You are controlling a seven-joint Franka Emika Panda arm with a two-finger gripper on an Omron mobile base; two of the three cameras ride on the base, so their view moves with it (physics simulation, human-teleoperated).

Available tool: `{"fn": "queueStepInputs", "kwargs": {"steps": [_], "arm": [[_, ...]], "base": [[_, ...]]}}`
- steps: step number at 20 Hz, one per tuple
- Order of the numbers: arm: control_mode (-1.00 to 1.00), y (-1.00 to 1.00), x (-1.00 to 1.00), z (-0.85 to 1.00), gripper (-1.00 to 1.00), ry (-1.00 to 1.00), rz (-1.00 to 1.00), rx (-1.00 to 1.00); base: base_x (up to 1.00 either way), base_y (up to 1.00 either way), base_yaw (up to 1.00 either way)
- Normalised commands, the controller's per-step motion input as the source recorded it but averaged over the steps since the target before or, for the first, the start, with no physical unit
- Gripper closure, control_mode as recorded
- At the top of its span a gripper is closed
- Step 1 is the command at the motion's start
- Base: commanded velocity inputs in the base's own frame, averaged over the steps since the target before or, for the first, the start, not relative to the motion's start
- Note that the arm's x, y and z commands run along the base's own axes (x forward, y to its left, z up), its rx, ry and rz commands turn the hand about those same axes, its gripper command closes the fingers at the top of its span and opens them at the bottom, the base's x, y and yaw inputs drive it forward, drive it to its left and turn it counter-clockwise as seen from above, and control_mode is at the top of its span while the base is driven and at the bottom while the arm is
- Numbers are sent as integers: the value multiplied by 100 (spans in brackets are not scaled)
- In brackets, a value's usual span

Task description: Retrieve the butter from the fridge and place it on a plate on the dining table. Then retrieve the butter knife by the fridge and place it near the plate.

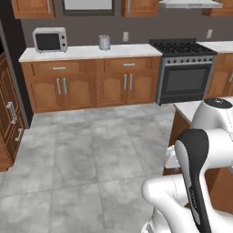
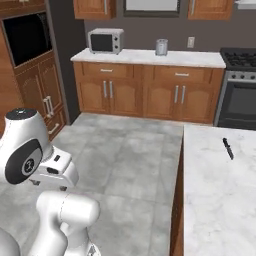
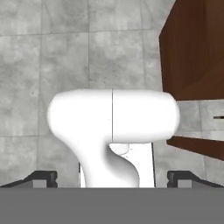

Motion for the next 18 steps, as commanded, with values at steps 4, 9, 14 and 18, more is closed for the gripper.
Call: {"fn": "queueStepInputs", "kwargs": {"steps": [4, 9, 14, 18], "arm": [[100, 0, 0, 0, -100, 0, 0, 0], [100, 0, 0, 0, -100, 0, 0, 0], [100, 0, 0, 0, -100, 0, 0, 0], [100, 0, 0, 0, -100, 0, 0, 0]], "base": [[100, 28, -3], [100, 42, -8], [100, 43, -12], [100, 42, -15]]}}
